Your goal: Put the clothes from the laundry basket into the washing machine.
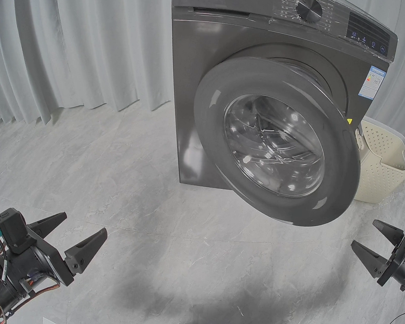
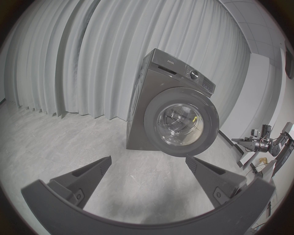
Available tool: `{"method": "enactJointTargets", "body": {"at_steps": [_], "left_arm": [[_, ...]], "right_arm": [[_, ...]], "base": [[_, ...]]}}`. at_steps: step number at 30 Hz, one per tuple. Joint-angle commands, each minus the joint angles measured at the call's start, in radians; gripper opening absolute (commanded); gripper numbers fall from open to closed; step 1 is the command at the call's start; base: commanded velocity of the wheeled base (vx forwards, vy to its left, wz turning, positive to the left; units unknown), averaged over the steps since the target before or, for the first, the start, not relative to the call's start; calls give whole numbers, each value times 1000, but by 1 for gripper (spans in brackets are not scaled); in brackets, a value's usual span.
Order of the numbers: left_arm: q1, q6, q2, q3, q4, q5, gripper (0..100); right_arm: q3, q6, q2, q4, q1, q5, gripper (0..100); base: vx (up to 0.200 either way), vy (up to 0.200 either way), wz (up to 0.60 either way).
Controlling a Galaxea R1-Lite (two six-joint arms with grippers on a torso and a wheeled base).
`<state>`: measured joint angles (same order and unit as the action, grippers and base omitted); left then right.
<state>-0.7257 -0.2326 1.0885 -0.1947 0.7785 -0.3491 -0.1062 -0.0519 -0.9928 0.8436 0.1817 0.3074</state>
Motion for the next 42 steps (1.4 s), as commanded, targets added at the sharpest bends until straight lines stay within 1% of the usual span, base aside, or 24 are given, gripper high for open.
{"method": "enactJointTargets", "body": {"at_steps": [1,7,9,10,13,18,22,24,26,28,31,37,39,41,42], "left_arm": [[-1,-1,-4,-5,2,-1,100],[0,4,1,-6,2,-1,100],[0,6,5,-6,2,-1,100],[0,2,8,-6,2,-1,100],[3,2,24,-6,4,-1,100],[3,1,33,-11,5,-2,100],[3,1,31,-19,7,-2,100],[3,6,31,-17,8,-1,100],[2,10,33,-12,11,-2,100],[2,4,33,-17,18,-2,100],[3,4,33,-15,22,-1,100],[3,4,34,-9,22,-1,100],[2,2,36,-8,22,-1,100],[2,6,40,-5,22,-1,100],[2,6,40,-6,22,-2,100]], "right_arm": [[-18,-3,-9,-1,65,4,100],[-76,-5,-83,0,142,-5,100],[-86,-5,-98,0,154,-5,100],[-98,-8,-124,0,180,-7,100],[-118,-8,-164,2,200,-10,100],[-155,-9,-225,3,206,-10,100],[-181,-14,-267,9,208,-8,100],[-188,-17,-280,12,209,-8,100],[-202,-25,-296,14,209,-8,100],[-219,-34,-310,15,209,-8,100],[-245,-46,-326,15,209,-8,100],[-282,-49,-357,15,205,-11,100],[-311,-49,-380,17,197,-37,100],[-340,-49,-391,18,188,-73,100],[-343,-49,-392,18,186,-76,100]], "base": [[0,0,0],[0,0,0],[0,-200,0],[0,-200,0],[0,-200,0],[0,-200,0],[0,0,0],[0,0,0],[200,0,0],[200,0,0],[200,0,0],[200,0,0],[200,0,0],[0,0,0],[0,0,0]]}}
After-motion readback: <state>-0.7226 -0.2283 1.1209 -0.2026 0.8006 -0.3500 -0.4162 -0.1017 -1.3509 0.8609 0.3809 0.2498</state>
